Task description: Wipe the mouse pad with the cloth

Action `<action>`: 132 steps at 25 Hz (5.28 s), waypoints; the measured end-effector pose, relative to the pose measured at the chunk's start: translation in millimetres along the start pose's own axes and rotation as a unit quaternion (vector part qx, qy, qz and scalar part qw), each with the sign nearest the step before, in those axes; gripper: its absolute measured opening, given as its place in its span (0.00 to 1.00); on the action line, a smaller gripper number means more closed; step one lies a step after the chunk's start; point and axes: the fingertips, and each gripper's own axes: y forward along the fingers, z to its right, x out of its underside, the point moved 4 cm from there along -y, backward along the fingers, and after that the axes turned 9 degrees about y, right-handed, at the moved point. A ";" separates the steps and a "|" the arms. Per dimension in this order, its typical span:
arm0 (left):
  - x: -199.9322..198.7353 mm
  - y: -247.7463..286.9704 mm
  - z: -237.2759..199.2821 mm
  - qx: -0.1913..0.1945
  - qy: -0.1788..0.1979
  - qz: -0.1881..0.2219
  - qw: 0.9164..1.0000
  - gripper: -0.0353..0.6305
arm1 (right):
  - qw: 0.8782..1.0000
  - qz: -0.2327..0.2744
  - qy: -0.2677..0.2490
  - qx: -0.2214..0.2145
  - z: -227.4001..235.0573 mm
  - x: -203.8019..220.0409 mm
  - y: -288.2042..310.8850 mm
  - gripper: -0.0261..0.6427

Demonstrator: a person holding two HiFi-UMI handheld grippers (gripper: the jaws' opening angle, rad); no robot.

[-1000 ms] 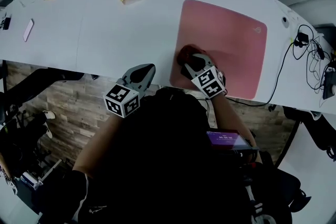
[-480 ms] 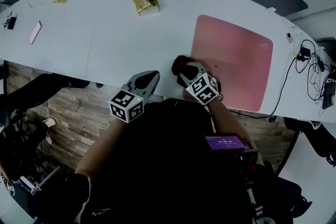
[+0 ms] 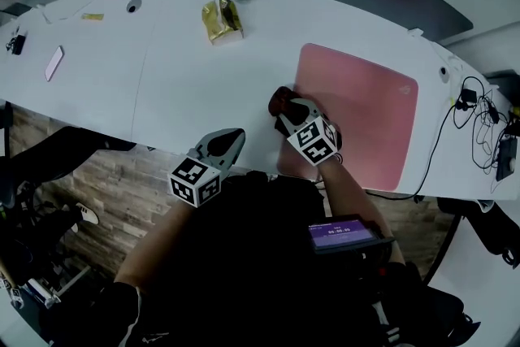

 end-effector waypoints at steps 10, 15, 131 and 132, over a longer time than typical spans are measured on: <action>-6.3 30.5 24.6 0.003 -0.002 -0.009 1.000 0.06 | 1.000 -0.010 0.004 0.012 25.7 22.4 -18.7 0.24; -8.7 47.7 40.5 0.013 0.003 -0.014 1.000 0.07 | 0.999 -0.011 0.023 0.033 46.3 44.8 -41.2 0.24; -11.6 89.7 66.9 -0.035 -0.030 -0.018 0.999 0.06 | 0.987 0.007 0.103 0.126 189.6 105.3 -110.2 0.24; -12.0 86.8 64.6 -0.037 -0.032 -0.015 0.999 0.07 | 0.988 0.006 0.100 0.122 186.4 100.9 -106.0 0.24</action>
